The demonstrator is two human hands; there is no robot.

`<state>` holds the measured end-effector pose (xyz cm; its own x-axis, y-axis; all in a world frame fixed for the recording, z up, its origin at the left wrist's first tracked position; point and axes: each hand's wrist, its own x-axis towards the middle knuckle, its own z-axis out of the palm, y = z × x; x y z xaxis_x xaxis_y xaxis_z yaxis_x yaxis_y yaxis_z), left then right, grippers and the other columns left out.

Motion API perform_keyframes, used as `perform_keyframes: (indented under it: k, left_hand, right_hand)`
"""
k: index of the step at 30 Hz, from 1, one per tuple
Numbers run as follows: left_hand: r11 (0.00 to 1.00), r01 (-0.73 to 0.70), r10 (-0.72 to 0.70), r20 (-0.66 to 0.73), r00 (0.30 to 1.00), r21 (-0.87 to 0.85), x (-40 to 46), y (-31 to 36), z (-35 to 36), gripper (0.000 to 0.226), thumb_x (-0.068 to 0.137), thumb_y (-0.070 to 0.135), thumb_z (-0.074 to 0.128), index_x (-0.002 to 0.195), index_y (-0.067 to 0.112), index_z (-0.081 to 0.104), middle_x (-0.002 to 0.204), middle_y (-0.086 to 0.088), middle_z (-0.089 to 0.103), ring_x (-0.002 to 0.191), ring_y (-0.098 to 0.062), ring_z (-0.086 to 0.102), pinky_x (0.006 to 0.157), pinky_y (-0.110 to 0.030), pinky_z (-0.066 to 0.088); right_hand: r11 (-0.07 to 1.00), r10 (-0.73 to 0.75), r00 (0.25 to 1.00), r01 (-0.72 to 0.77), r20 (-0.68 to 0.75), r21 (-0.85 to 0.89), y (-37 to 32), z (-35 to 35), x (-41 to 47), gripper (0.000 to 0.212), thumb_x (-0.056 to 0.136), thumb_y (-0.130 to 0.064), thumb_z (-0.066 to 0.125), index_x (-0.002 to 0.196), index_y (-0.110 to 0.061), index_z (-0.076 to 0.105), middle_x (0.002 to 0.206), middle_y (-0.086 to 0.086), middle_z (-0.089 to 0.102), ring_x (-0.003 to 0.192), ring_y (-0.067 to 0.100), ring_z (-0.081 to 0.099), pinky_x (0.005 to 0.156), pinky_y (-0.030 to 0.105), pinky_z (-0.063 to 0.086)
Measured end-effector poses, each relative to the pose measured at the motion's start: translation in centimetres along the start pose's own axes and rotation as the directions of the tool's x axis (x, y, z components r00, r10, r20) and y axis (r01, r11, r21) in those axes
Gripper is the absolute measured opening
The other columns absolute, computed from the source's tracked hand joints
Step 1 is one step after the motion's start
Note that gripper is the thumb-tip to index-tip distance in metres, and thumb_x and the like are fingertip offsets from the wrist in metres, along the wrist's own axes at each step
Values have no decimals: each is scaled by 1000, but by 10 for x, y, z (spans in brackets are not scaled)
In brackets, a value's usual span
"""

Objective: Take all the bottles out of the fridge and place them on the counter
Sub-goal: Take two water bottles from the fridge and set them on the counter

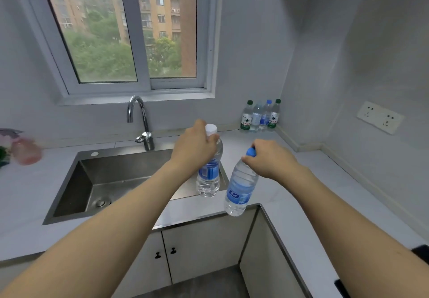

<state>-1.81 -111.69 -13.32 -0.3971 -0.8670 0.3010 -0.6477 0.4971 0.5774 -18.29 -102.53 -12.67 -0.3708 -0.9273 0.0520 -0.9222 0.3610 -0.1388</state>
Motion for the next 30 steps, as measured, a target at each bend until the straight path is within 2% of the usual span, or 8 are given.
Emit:
perform_keyframes:
  k: [6,10,16,20,23,30]
  left_hand:
    - [998,-17,19,29,999,-53,33,-1,5,30,96,37,50,114,13,47,104,-13,62,87,-32,58,76,-42,51]
    - [997,-49,52,47,998,-64,51,7,18,26,97,34,50,110,12,47,100,-11,60,81,-28,54,67,-35,42]
    - [998,-44,48,81,996,-51,81,17,48,28,97,36,49,111,12,47,102,-14,62,86,-33,57,73,-41,49]
    - [998,-57,59,105,993,-25,97,25,72,28,98,37,49,113,13,46,101,-9,61,83,-26,57,66,-36,46]
    - [998,-49,54,115,992,-39,122,36,89,28,98,37,49,112,14,46,102,-9,62,83,-26,59,69,-39,51]
    - [999,-20,23,95,995,-25,176,63,119,27,98,36,49,109,12,46,93,-5,55,78,-25,51,65,-34,36]
  right_hand:
    - [998,52,999,-52,6,-20,9,-5,24,30,91,-46,52,97,-17,52,96,4,60,86,24,58,73,36,50]
    - [995,99,995,-99,11,-27,25,-8,36,30,92,-46,51,96,-16,50,95,3,57,85,24,57,69,34,46]
    - [991,130,992,-129,11,-38,49,-4,63,31,92,-47,51,97,-16,50,96,3,58,84,24,57,64,32,42]
    - [990,139,990,-139,30,-33,69,3,83,31,92,-47,52,97,-16,51,95,3,59,83,22,57,64,31,43]
    - [989,145,989,-144,35,-32,89,0,109,29,92,-47,51,95,-18,48,93,1,56,81,21,54,64,31,41]
    - [992,129,992,-129,-3,-8,133,-6,163,29,92,-46,50,89,-18,46,88,0,54,79,21,52,64,31,38]
